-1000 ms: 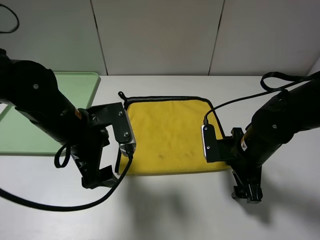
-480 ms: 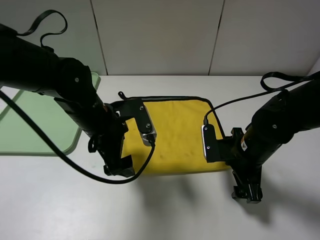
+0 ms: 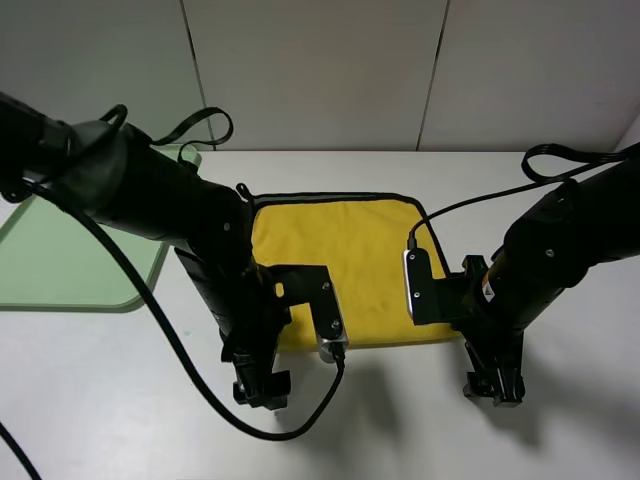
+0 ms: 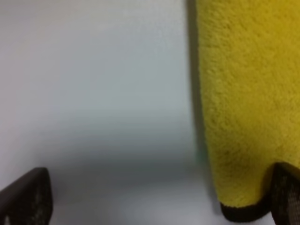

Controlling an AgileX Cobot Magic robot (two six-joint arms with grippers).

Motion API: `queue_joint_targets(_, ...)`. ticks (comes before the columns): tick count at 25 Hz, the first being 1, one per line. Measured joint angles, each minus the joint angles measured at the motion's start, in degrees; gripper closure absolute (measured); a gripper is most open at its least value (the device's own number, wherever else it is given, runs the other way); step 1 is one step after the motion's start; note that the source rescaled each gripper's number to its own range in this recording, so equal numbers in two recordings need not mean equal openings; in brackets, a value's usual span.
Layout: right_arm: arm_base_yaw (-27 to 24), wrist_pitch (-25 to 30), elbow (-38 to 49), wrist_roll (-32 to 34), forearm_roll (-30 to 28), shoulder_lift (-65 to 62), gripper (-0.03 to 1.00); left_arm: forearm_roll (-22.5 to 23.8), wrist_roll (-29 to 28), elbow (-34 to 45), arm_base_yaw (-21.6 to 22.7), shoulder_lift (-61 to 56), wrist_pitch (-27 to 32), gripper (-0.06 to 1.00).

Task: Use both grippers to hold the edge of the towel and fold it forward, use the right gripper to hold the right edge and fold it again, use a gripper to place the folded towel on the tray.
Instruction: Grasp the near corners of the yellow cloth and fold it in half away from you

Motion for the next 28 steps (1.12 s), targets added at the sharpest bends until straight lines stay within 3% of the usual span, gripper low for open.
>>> queue_joint_targets(9,0.0,-0.1,0.0,-0.2,0.4,0.0,-0.03,-0.1,-0.1,-0.4,0.0,0.5,-0.1,0.02)
queue_joint_targets(16,0.0,-0.2,0.0,-0.3,0.4,0.0,-0.03,0.3,-0.2,-0.4,0.0,0.6,-0.7,0.11)
queue_joint_targets(21,0.1,0.2,0.3,-0.3,1.7,0.1,0.18,0.6,-0.2,-0.4,0.0,0.7,-2.1,0.27)
queue_joint_targets(28,0.1,-1.7,0.3,-0.2,2.8,0.2,0.51,0.6,-0.1,-0.4,0.0,1.0,-2.8,0.61)
